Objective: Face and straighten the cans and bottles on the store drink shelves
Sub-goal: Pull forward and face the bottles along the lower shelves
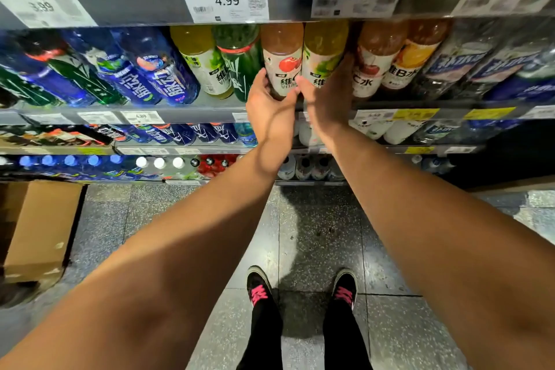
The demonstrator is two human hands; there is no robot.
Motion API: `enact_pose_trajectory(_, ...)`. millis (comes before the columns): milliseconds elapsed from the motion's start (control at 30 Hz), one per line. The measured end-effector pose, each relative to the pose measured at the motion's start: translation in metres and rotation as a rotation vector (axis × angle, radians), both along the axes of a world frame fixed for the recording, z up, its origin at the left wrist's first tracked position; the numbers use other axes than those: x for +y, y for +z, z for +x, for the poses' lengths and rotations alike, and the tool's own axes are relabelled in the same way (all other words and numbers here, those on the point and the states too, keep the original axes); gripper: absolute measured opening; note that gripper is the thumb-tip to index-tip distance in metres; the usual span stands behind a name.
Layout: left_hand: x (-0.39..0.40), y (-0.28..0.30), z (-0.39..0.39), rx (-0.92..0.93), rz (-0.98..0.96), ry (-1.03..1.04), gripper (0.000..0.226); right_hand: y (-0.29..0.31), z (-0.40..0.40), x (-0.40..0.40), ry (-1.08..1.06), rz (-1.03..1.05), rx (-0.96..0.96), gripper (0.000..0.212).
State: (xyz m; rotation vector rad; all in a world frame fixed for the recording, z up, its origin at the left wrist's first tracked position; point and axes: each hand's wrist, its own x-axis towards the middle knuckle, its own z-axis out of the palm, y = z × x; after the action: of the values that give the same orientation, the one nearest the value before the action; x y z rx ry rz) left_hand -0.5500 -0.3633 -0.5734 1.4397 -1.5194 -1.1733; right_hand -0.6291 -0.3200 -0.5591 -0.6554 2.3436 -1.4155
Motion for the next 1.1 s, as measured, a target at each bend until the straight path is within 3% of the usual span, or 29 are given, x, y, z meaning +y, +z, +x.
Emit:
enact_pose_trajectory(233, -0.005, -0.003, 0.001, 0.034, 0.046, -0.005, 0.063, -0.001, 0.000, -0.004, -0.082, 0.072, 0.067, 0.085)
enact_pose_trajectory(467, 0.000, 0.006, -0.003, 0.078, 0.099, 0.056, 0.058, 0.001, 0.003, 0.013, -0.145, -0.140, -0.074, 0.069)
enact_pose_trajectory(600, 0.001, 0.008, -0.008, 0.091, 0.098, 0.086, 0.058, 0.011, 0.007, 0.021, -0.193, -0.202, -0.116, 0.080)
enact_pose_trajectory(867, 0.000, 0.004, -0.016, -0.051, 0.049, 0.051, 0.048, 0.014, 0.007, 0.078, -0.288, -0.343, -0.152, 0.069)
enact_pose_trajectory(1100, -0.012, 0.006, -0.038, -0.156, 0.033, 0.048, 0.072, 0.009, -0.013, 0.141, -0.260, -0.417, -0.276, 0.069)
